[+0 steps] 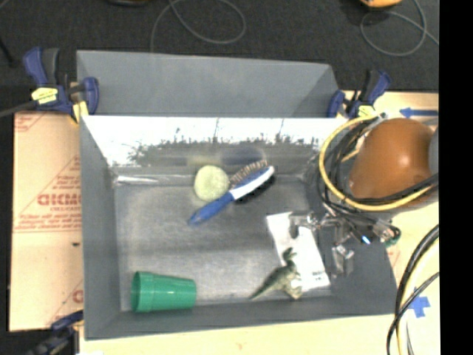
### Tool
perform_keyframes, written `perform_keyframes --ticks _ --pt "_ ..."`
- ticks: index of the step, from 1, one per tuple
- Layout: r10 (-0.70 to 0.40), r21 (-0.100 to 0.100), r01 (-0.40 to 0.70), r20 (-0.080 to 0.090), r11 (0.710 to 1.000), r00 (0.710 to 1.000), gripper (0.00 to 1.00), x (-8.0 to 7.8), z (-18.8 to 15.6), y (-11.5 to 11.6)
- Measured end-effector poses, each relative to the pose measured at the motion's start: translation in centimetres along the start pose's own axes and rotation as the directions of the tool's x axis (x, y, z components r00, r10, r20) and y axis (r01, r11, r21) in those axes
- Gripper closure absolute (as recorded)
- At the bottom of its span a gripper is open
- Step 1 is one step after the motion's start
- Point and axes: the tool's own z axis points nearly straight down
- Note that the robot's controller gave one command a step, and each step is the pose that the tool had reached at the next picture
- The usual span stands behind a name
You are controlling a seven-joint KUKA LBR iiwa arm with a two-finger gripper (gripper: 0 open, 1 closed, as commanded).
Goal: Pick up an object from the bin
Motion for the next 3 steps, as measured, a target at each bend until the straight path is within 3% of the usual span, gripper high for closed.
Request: perform_keyframes --ticks 1,2,3 --pt "-0.018 0.002 0.018 0.003 1.0 1.0 0.0 -2.3 -1.1 0.8" --pt "-0.291 0.003 0.291 0.002 0.957 0.957 0.0 0.7 4.4 2.7" --pt "-0.432 0.0 0.432 0.0 0.902 0.902 1.0 1.1 6.5 4.3"
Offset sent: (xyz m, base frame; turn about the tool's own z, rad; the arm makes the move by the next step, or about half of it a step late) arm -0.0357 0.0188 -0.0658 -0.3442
